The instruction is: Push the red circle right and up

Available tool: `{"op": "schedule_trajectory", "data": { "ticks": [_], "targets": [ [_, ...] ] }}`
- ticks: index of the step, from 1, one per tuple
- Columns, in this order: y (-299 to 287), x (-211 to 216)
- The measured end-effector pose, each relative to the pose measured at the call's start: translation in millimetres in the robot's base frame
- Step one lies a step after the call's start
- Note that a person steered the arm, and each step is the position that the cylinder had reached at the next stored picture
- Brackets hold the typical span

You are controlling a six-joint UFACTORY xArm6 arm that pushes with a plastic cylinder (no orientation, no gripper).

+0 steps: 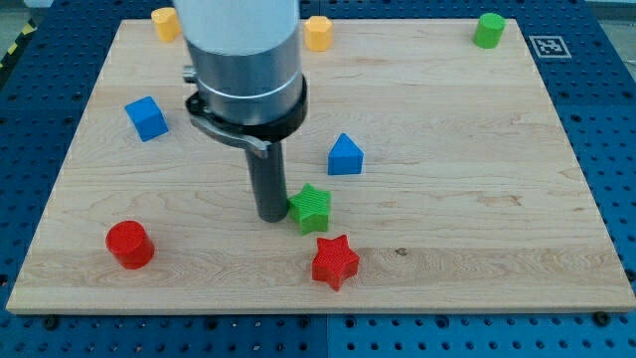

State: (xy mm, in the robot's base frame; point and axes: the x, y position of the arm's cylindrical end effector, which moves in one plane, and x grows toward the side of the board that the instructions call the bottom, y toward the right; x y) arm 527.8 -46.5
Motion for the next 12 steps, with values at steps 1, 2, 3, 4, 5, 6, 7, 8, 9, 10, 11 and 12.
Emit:
{"op": "schedule_trajectory", "data": {
  "ticks": [1,2,3,4,5,6,7,8,9,10,11,12],
  "targets": [
    [19,3],
    [33,4],
    [-33,4],
    [-120,0],
    [-184,-16],
    [-252,9],
    [-225,37],
    [-208,38],
    [-196,41],
    [-172,41],
    [-154,41],
    [-154,43]
  ]
}}
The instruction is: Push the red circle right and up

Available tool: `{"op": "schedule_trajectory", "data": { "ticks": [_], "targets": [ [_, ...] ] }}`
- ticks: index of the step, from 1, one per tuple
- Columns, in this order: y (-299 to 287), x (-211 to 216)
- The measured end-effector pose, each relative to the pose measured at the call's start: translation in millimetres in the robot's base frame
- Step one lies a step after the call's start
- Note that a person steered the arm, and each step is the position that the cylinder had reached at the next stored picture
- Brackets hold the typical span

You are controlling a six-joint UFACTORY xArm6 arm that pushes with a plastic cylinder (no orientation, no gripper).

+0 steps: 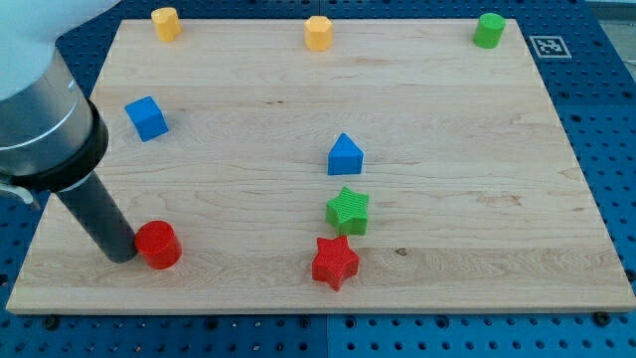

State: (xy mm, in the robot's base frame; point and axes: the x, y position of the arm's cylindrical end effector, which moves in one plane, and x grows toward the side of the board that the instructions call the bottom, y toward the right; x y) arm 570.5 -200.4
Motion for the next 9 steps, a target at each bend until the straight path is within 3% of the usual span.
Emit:
{"op": "schedule_trajectory", "data": {
  "ticks": [4,6,9],
  "targets": [
    [60,29],
    [60,27],
    [113,-22]
  ]
}}
